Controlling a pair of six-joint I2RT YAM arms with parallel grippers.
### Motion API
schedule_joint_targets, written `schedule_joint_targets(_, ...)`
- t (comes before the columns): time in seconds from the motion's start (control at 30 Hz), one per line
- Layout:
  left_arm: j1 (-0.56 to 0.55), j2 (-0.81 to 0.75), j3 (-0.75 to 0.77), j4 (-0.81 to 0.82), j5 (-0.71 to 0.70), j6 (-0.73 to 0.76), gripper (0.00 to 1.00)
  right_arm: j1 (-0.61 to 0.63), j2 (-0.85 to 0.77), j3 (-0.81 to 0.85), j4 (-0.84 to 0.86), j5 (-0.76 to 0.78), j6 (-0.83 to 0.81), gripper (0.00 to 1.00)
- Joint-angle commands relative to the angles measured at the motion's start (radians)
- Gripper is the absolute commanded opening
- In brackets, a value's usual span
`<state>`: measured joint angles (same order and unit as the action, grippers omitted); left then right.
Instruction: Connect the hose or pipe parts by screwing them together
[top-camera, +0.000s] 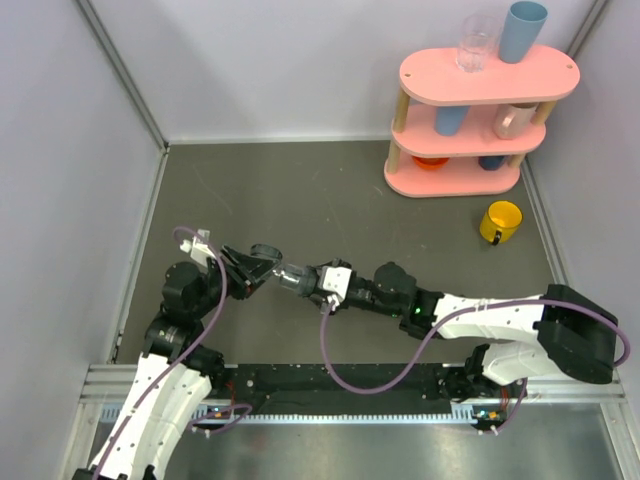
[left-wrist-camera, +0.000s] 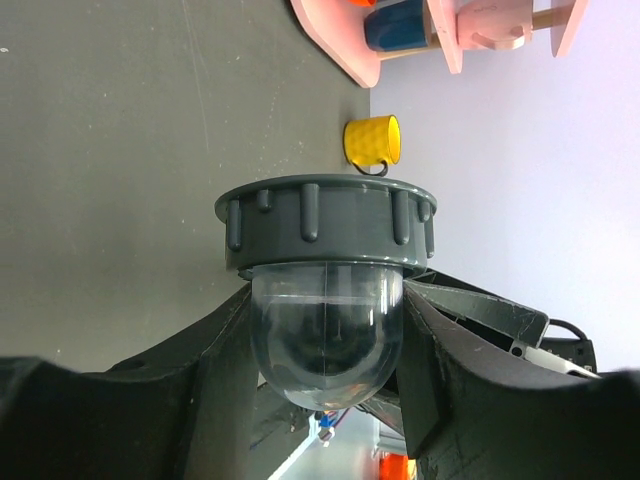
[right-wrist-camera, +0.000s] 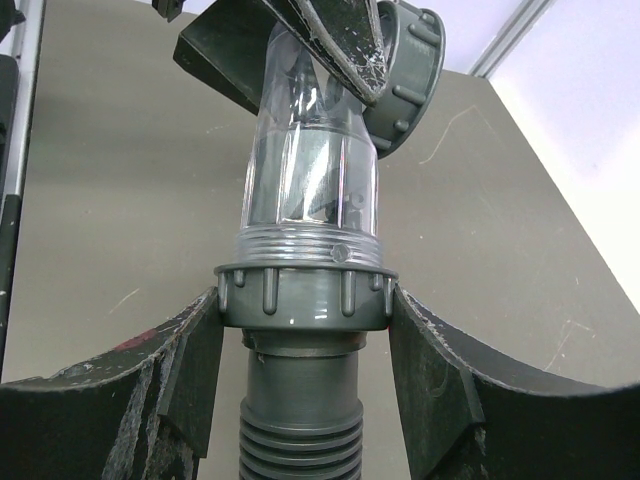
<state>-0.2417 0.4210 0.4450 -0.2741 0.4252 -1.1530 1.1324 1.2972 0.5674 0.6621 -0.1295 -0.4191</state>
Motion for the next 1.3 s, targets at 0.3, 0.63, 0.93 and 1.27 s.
schedule_joint_targets(0.3,-0.013,-0.051,-0.068,0.193,0.179,-0.036,0.0,0.004,0.017,0.169,0.105,-0.062,0.088,0.22)
schedule_joint_targets(0.63,-0.013,-0.013,-0.089,0.256,0.287,0.068,0.0,-0.051,-0.007,0.161,0.142,-0.186,0.18,0.19)
schedule_joint_targets(0.93,-0.013,-0.002,-0.18,0.512,0.363,-0.002,0.0,-0.097,-0.001,0.163,0.194,-0.283,0.275,0.18)
schedule_joint_targets(1.27,-0.013,-0.036,-0.226,0.631,0.346,0.007,0.0,-0.134,0.004,0.184,0.215,-0.354,0.364,0.16)
